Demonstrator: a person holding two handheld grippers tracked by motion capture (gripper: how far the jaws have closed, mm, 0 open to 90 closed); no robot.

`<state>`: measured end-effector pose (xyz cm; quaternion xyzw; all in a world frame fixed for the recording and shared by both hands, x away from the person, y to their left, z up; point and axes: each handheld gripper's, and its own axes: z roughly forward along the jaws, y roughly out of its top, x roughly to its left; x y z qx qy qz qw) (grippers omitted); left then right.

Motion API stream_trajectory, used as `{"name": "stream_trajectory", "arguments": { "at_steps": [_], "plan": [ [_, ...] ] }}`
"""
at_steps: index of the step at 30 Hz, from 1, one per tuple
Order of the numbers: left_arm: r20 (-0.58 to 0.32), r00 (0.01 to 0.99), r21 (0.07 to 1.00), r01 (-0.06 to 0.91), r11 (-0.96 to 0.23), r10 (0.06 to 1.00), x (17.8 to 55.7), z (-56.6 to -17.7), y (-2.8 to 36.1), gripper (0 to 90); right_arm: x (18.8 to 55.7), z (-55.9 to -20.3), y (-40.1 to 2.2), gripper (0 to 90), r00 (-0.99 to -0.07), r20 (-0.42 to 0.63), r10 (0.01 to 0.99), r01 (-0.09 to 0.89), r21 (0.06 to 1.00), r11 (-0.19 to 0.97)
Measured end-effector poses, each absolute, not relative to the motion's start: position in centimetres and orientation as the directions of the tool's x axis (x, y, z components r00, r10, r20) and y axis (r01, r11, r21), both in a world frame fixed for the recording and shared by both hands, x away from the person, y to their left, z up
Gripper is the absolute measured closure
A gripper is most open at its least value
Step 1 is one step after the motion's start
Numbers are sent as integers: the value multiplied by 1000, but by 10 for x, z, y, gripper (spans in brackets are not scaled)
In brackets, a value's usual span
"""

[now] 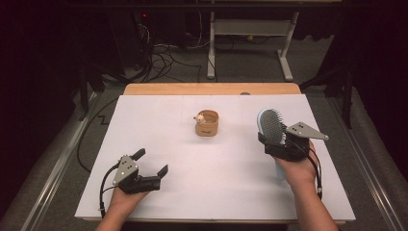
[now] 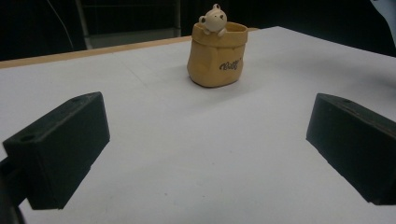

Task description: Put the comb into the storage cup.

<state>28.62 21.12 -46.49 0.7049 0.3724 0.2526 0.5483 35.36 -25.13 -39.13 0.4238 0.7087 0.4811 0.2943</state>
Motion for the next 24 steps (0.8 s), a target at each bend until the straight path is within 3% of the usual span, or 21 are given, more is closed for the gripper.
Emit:
{"name": "stream_trajectory", "arguments": {
  "at_steps": [24],
  "plan": [
    [-64, 621, 956, 262, -130, 781, 283, -460, 201, 0, 341, -396, -251, 205, -487, -13, 874, 249, 956, 152]
  ]
}}
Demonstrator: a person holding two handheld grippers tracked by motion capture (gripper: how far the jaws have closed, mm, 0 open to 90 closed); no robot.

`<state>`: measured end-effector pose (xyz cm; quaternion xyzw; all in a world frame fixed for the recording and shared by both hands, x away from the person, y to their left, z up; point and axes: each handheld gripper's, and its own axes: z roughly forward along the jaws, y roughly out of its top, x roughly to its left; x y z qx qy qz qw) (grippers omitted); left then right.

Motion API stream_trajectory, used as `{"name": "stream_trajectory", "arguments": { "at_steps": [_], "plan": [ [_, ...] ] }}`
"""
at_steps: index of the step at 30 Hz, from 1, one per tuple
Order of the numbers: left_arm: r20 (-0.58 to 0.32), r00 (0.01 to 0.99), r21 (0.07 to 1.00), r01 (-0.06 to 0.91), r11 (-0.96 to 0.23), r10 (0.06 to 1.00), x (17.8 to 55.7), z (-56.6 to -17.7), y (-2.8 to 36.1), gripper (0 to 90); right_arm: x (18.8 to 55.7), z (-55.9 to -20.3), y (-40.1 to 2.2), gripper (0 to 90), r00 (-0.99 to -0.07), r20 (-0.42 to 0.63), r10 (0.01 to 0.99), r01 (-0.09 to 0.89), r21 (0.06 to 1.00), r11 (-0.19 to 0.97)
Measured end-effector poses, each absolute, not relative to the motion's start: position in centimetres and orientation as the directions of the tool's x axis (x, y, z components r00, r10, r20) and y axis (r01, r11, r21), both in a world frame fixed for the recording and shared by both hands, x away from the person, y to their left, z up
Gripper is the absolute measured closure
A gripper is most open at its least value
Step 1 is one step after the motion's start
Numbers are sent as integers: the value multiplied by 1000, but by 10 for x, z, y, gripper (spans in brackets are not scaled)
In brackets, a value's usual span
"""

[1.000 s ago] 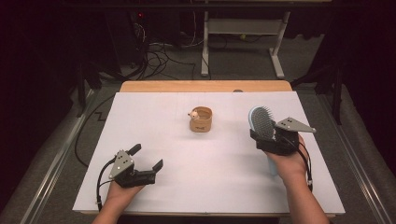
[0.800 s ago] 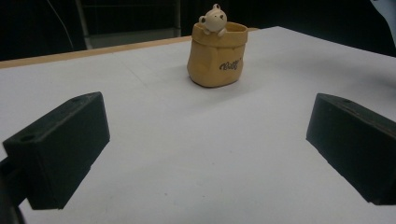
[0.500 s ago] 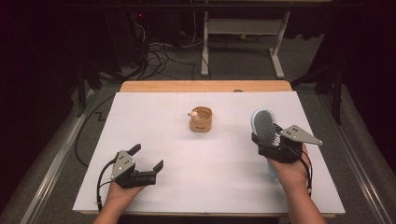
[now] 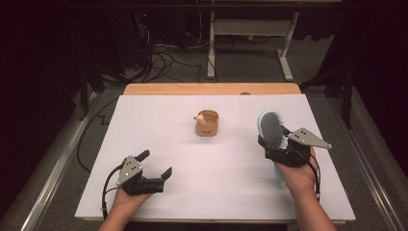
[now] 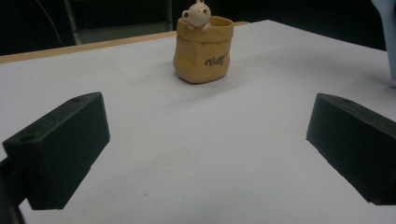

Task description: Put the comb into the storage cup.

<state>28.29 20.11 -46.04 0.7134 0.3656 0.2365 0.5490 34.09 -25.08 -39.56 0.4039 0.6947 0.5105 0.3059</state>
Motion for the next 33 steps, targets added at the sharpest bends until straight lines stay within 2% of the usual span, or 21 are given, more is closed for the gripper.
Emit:
{"name": "stream_trajectory", "arguments": {
  "at_steps": [11, 18, 22, 33],
  "plan": [
    [-32, 603, 954, 256, -155, 797, 287, -459, 198, 0, 354, -387, -238, 205, -492, -35, 870, 217, 963, 162],
    [-48, 602, 949, 277, -151, 797, 291, -458, 198, 2, 365, -383, -226, 205, -499, -43, 866, 192, 968, 159],
    [-40, 607, 946, 279, -166, 794, 293, -456, 195, 2, 361, -388, -224, 205, -510, -57, 858, 158, 975, 159],
    [-29, 628, 943, 276, -188, 778, 289, -441, 183, 11, 350, -395, -229, 205, -520, -53, 853, 156, 975, 156]
  ]
}}
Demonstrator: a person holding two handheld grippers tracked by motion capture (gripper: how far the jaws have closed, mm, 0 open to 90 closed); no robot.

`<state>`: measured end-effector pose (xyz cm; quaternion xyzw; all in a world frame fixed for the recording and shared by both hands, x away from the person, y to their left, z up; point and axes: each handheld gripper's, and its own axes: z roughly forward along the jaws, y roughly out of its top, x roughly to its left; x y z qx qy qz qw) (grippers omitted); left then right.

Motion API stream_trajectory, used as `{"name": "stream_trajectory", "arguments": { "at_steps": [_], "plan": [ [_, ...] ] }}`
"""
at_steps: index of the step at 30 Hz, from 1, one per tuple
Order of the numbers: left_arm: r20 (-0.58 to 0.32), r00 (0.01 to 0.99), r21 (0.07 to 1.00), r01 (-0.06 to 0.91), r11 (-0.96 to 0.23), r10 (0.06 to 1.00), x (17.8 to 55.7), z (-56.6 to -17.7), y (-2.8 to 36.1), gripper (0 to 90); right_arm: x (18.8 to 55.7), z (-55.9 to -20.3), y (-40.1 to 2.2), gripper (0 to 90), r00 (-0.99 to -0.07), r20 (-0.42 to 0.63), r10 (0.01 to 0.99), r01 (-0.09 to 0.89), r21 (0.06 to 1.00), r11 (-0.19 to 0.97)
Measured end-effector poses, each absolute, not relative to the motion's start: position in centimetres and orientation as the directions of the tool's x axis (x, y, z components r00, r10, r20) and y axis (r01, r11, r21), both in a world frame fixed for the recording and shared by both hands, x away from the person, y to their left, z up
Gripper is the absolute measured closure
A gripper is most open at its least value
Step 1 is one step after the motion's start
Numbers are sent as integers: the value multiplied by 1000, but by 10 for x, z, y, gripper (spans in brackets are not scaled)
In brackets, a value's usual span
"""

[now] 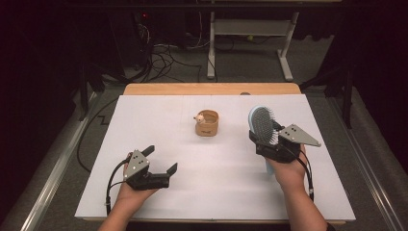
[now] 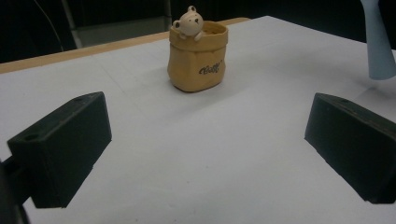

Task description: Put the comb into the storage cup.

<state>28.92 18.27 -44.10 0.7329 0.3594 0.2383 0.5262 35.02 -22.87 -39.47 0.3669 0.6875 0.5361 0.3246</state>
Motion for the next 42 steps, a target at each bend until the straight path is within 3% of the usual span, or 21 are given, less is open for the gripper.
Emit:
{"name": "stream_trajectory", "arguments": {
  "at_steps": [9, 42],
  "plan": [
    [-67, 648, 945, 286, -161, 758, 288, -436, 180, 20, 342, -396, -225, 204, -505, -68, 860, 146, 976, 163],
    [-63, 671, 955, 256, -151, 739, 302, -426, 176, 2, 340, -399, -207, 205, -514, -136, 847, 112, 968, 223]
  ]
}}
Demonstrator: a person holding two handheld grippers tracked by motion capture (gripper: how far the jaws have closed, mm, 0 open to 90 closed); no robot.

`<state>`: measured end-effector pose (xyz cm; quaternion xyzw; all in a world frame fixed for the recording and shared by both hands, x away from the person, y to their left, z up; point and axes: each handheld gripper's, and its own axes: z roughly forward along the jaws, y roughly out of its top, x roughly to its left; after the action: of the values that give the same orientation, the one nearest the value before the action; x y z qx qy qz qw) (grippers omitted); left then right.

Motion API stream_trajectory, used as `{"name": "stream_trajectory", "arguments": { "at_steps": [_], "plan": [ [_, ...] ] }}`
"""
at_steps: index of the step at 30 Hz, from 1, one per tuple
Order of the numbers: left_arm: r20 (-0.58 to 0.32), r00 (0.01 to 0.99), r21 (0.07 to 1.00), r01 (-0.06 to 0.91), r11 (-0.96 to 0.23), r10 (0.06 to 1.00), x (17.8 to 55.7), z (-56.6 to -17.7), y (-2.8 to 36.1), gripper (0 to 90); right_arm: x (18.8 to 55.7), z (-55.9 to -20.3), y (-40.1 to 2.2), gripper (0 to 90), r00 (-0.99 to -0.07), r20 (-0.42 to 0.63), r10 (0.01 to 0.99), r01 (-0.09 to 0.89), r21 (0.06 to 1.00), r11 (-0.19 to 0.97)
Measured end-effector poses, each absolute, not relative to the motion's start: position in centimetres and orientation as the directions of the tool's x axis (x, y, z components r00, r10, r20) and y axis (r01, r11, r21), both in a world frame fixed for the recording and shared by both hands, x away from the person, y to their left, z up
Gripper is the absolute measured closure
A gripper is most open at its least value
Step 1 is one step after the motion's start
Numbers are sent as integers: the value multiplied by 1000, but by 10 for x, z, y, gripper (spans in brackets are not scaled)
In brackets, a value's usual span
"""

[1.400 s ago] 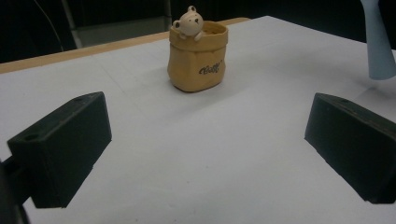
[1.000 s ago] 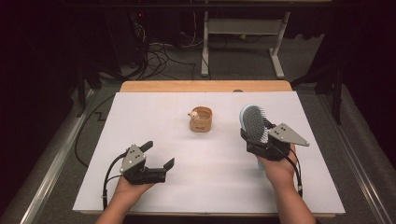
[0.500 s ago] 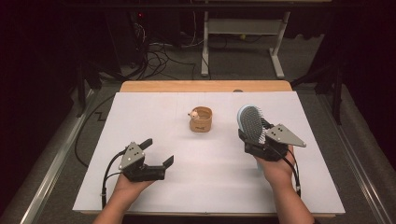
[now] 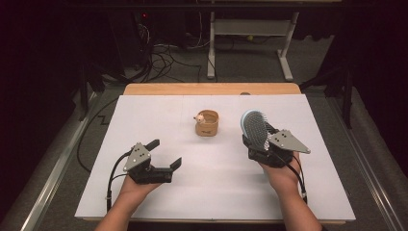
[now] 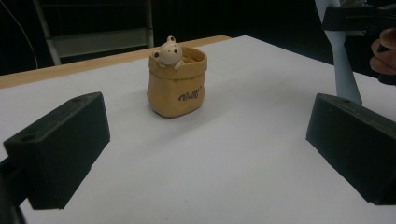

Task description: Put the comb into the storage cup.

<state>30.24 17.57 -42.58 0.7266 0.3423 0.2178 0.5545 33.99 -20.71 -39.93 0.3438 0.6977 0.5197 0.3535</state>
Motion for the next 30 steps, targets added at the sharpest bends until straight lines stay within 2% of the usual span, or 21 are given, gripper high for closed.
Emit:
{"name": "stream_trajectory", "arguments": {
  "at_steps": [11, 15, 23, 26, 30],
  "plan": [
    [-48, 677, 949, 261, -178, 734, 303, -420, 165, 2, 352, -388, -194, 205, -541, -112, 834, 103, 975, 198],
    [-65, 681, 954, 257, -155, 730, 302, -418, 164, 2, 356, -383, -187, 205, -544, -121, 830, 80, 978, 195],
    [-70, 686, 958, 248, -142, 725, 297, -420, 161, 7, 351, -396, -183, 204, -572, -115, 812, 98, 973, 207],
    [-82, 675, 958, 256, -129, 733, 296, -420, 160, 30, 350, -397, -184, 204, -573, -115, 811, 102, 972, 210],
    [-91, 654, 952, 278, -126, 751, 296, -419, 160, 120, 348, -397, -184, 205, -579, -110, 808, 101, 974, 205]
  ]
}}
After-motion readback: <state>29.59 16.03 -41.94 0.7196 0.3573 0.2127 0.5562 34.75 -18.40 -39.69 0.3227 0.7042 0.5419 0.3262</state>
